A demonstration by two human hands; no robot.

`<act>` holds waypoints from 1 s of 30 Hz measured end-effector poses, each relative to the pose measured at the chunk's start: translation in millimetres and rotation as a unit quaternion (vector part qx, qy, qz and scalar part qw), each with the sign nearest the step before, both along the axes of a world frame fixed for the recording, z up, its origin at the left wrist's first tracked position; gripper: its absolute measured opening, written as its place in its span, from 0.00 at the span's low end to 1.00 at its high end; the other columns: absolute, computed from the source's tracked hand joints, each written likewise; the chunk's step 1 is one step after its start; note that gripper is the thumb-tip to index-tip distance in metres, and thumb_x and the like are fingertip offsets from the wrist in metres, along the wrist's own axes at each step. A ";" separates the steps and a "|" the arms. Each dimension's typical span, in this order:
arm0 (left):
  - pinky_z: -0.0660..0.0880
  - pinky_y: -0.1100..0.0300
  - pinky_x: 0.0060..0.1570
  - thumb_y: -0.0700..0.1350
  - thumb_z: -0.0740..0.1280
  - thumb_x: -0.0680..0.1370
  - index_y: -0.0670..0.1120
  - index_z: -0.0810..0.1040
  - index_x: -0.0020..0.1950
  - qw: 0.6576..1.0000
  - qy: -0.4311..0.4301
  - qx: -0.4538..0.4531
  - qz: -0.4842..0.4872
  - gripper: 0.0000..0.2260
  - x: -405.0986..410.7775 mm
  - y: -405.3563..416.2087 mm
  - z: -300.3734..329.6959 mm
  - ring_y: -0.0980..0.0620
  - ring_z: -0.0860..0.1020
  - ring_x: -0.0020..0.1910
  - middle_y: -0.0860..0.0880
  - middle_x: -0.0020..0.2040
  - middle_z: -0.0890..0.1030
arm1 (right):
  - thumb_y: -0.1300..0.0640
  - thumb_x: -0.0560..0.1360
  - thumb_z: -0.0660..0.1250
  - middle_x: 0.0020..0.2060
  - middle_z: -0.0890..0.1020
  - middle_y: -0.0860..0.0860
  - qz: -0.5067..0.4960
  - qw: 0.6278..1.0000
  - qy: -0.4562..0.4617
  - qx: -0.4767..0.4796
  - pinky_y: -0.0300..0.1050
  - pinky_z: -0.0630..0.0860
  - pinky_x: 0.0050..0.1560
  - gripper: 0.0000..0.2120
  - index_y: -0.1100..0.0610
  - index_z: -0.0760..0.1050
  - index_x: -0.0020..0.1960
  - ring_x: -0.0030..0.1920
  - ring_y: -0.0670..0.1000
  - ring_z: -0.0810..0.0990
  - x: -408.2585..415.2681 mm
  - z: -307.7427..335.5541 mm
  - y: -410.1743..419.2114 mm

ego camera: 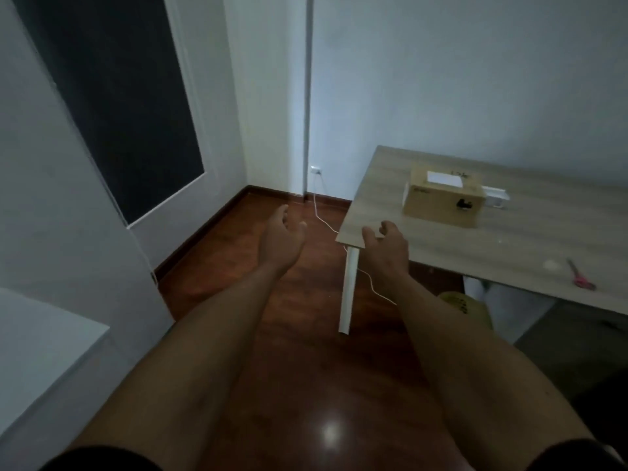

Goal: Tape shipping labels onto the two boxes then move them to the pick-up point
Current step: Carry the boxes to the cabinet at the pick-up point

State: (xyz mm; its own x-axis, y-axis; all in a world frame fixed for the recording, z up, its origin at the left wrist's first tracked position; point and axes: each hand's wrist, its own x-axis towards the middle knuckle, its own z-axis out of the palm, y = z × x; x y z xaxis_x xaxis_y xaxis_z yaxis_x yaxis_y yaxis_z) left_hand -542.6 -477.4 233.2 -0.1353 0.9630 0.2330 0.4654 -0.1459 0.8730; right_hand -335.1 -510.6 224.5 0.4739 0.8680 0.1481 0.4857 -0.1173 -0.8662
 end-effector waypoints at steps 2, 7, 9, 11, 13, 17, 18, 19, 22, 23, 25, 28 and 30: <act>0.74 0.51 0.68 0.50 0.71 0.79 0.46 0.69 0.78 0.999 -0.004 -0.003 -0.032 0.28 40.7 14.6 -3.4 0.50 0.77 0.67 0.46 0.71 0.77 | 0.44 0.80 0.64 0.66 0.79 0.57 -0.031 0.999 -0.007 -0.005 0.54 0.76 0.63 0.26 0.59 0.72 0.72 0.64 0.57 0.78 38.1 -1.9 5.5; 0.76 0.52 0.63 0.51 0.70 0.77 0.47 0.69 0.77 0.993 -0.011 -0.016 -0.114 0.29 130.9 55.4 -14.7 0.49 0.78 0.64 0.45 0.66 0.80 | 0.43 0.80 0.64 0.68 0.78 0.57 -0.083 0.996 -0.013 -0.017 0.55 0.76 0.63 0.28 0.58 0.70 0.74 0.65 0.57 0.78 123.7 -8.9 19.6; 0.77 0.50 0.63 0.52 0.70 0.77 0.48 0.69 0.77 0.989 -0.016 -0.025 -0.143 0.30 163.3 73.8 -19.4 0.48 0.79 0.64 0.45 0.66 0.80 | 0.41 0.79 0.63 0.70 0.77 0.57 -0.098 0.995 -0.009 -0.021 0.58 0.76 0.65 0.31 0.57 0.69 0.76 0.65 0.57 0.78 152.8 -13.0 28.4; 0.77 0.47 0.65 0.53 0.70 0.77 0.47 0.69 0.77 0.986 -0.014 -0.027 -0.161 0.30 194.8 94.5 -23.2 0.48 0.77 0.65 0.45 0.68 0.78 | 0.41 0.79 0.63 0.70 0.77 0.56 -0.114 0.993 -0.005 -0.020 0.58 0.77 0.65 0.31 0.57 0.68 0.76 0.64 0.56 0.79 179.9 -14.1 40.6; 0.76 0.47 0.66 0.51 0.71 0.78 0.45 0.69 0.77 0.984 -0.014 -0.020 -0.174 0.29 222.6 114.7 -26.6 0.48 0.77 0.65 0.44 0.68 0.78 | 0.42 0.79 0.64 0.70 0.77 0.55 -0.125 0.992 -0.007 -0.016 0.57 0.77 0.64 0.29 0.57 0.69 0.75 0.63 0.55 0.79 204.9 -16.9 54.9; 0.76 0.50 0.64 0.51 0.70 0.79 0.44 0.68 0.78 0.983 -0.007 -0.019 -0.184 0.29 275.0 163.6 -30.9 0.47 0.77 0.66 0.43 0.70 0.77 | 0.42 0.78 0.64 0.67 0.78 0.55 -0.143 0.990 -0.006 -0.021 0.58 0.77 0.63 0.26 0.56 0.72 0.71 0.62 0.57 0.80 254.8 -22.2 99.3; 0.75 0.51 0.64 0.50 0.70 0.79 0.44 0.68 0.78 0.983 -0.006 -0.018 -0.184 0.29 288.5 179.7 -31.0 0.47 0.77 0.66 0.43 0.70 0.77 | 0.43 0.79 0.64 0.67 0.78 0.55 -0.145 0.989 -0.005 -0.021 0.56 0.78 0.61 0.25 0.56 0.73 0.70 0.61 0.56 0.80 267.3 -21.7 114.6; 0.75 0.52 0.64 0.50 0.70 0.79 0.43 0.68 0.78 0.982 -0.004 -0.023 -0.185 0.29 301.2 196.2 -30.2 0.47 0.77 0.67 0.43 0.70 0.77 | 0.45 0.79 0.64 0.66 0.79 0.55 -0.147 0.989 -0.002 -0.020 0.54 0.78 0.59 0.23 0.56 0.73 0.70 0.60 0.56 0.80 279.4 -21.3 130.5; 0.74 0.53 0.64 0.49 0.70 0.80 0.43 0.67 0.79 0.980 -0.005 -0.037 -0.195 0.29 339.0 243.4 -29.3 0.46 0.76 0.68 0.42 0.71 0.77 | 0.49 0.81 0.64 0.65 0.79 0.54 -0.159 0.987 0.009 -0.008 0.48 0.75 0.53 0.21 0.56 0.73 0.71 0.58 0.55 0.80 314.2 -19.2 175.0; 0.74 0.53 0.64 0.49 0.70 0.80 0.43 0.67 0.79 0.979 -0.003 -0.038 -0.199 0.29 349.2 257.8 -28.9 0.46 0.76 0.68 0.42 0.71 0.77 | 0.49 0.81 0.64 0.64 0.79 0.54 -0.164 0.986 0.013 -0.009 0.48 0.74 0.53 0.22 0.56 0.72 0.72 0.57 0.54 0.79 323.1 -18.5 188.3; 0.74 0.52 0.64 0.49 0.70 0.80 0.43 0.68 0.78 0.979 0.003 -0.041 -0.202 0.29 369.3 287.3 -29.8 0.46 0.76 0.68 0.42 0.71 0.77 | 0.48 0.80 0.64 0.63 0.79 0.53 -0.171 0.985 0.018 -0.006 0.48 0.74 0.53 0.21 0.54 0.73 0.71 0.57 0.53 0.78 342.3 -19.8 215.4; 0.73 0.56 0.60 0.48 0.70 0.79 0.42 0.70 0.76 0.977 0.005 -0.048 -0.208 0.26 396.6 324.6 -31.9 0.46 0.77 0.66 0.43 0.69 0.78 | 0.47 0.80 0.65 0.63 0.81 0.52 -0.175 0.984 0.019 -0.003 0.52 0.78 0.56 0.18 0.52 0.75 0.68 0.60 0.54 0.80 372.7 -29.0 252.0; 0.71 0.58 0.58 0.46 0.69 0.80 0.42 0.72 0.74 0.976 0.002 -0.054 -0.212 0.24 412.5 344.3 -33.3 0.47 0.77 0.65 0.44 0.67 0.79 | 0.45 0.79 0.65 0.62 0.81 0.51 -0.182 0.983 0.022 -0.008 0.56 0.80 0.58 0.18 0.51 0.76 0.66 0.60 0.55 0.81 391.6 -34.9 274.3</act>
